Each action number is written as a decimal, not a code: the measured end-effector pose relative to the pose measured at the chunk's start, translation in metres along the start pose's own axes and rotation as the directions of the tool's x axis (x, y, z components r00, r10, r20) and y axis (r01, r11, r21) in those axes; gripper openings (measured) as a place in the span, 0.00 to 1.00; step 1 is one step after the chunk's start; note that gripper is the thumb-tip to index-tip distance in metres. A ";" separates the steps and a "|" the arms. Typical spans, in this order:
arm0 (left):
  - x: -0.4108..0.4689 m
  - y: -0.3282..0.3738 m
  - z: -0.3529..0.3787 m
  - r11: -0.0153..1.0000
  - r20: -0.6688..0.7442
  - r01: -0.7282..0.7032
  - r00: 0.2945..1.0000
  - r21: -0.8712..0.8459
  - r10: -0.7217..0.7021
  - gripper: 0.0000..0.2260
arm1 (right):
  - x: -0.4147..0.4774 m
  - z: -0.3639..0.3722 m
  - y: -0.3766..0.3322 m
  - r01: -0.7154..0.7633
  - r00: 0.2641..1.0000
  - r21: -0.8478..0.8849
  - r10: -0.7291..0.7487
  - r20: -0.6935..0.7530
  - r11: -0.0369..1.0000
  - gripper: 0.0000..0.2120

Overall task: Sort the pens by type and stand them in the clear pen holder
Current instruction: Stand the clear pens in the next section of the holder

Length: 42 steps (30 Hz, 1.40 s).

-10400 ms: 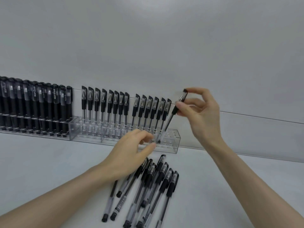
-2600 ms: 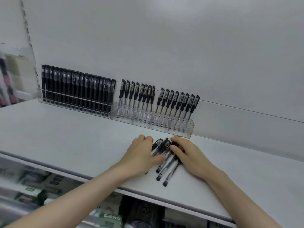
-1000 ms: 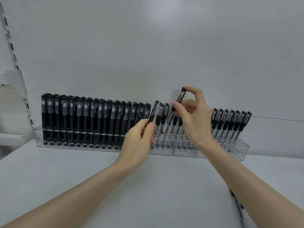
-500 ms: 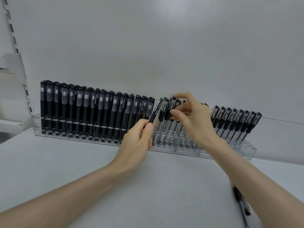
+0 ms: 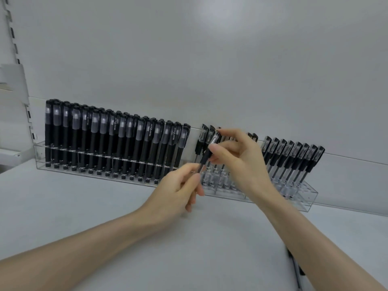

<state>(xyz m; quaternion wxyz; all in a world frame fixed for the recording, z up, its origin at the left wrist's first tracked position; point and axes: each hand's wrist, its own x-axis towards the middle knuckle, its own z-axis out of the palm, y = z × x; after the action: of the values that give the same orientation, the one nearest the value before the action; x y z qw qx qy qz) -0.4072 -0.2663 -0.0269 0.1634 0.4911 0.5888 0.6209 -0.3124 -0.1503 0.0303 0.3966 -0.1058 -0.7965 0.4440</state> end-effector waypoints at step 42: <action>0.006 -0.028 -0.006 0.232 0.260 -0.340 0.912 0.911 0.317 0.24 | 0.028 -0.015 0.021 0.126 0.991 -0.393 -0.134 0.007 0.911 0.15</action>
<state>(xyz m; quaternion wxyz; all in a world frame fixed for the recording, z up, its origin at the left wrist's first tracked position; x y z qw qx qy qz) -0.4255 -0.2576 -0.0483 -0.2825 0.6100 0.7198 0.1730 -0.3235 -0.1142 0.0332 0.4040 -0.1343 -0.8705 0.2468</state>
